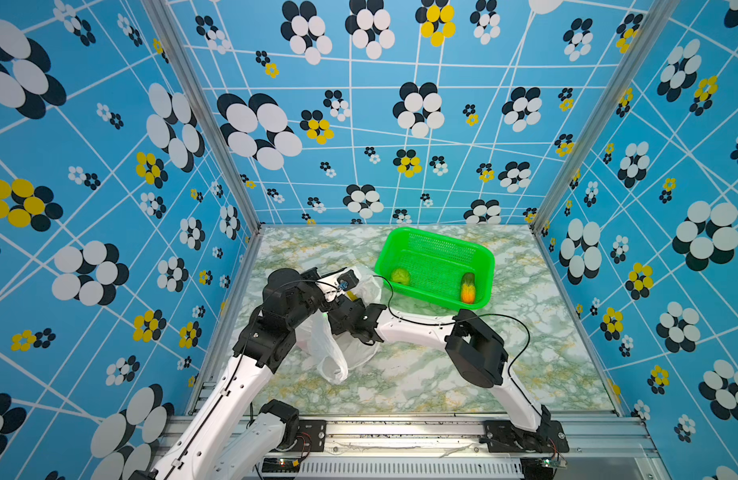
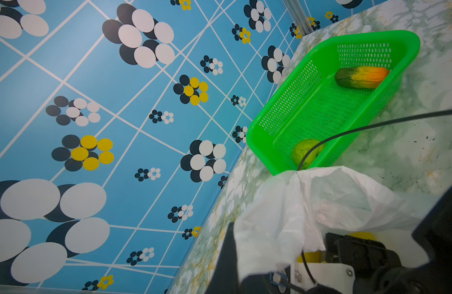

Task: Untie the knot of the plastic bag and take out the fruit
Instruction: 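Close the right gripper on the orange-yellow fruit inside the bag, then lift the orange-yellow fruit out of the bag with the right gripper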

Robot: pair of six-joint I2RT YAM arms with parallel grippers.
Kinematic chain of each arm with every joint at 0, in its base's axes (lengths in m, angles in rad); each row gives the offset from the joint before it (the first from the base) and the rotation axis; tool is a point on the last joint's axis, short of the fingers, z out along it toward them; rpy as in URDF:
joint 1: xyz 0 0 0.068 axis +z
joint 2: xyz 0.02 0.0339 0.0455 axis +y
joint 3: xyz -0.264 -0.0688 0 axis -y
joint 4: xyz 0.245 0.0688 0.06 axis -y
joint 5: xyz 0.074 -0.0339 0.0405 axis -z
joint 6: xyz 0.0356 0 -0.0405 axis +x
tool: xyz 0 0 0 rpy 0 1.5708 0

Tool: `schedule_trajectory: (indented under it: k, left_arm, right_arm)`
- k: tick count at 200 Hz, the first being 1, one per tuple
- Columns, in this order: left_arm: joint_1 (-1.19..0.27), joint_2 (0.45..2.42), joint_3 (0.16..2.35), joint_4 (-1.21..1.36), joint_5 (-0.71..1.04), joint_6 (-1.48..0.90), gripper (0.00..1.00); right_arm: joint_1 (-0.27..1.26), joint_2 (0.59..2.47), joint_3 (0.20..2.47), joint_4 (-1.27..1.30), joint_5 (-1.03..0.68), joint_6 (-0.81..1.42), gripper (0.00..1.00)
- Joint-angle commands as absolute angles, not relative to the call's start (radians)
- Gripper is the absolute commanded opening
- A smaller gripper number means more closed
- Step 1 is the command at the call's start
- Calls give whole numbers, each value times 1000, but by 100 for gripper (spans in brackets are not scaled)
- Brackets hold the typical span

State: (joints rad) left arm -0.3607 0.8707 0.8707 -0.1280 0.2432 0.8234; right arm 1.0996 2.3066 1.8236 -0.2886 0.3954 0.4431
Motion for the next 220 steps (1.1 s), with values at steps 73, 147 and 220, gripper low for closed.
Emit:
schedule_trajectory:
  k: [73,147,220]
  left_arm:
    - [-364,861,862,-117,256,830,0]
    - [-329,917,905,-138,184,766,0]
    - [-324,926,912,-147,182,751,0]
  right_arm:
    - [1060,2320,1861,-434,360,391,55]
    - [1125,2032,1571,-237,451,288,48]
    - [1232,1874,1373,-41,779,179,44]
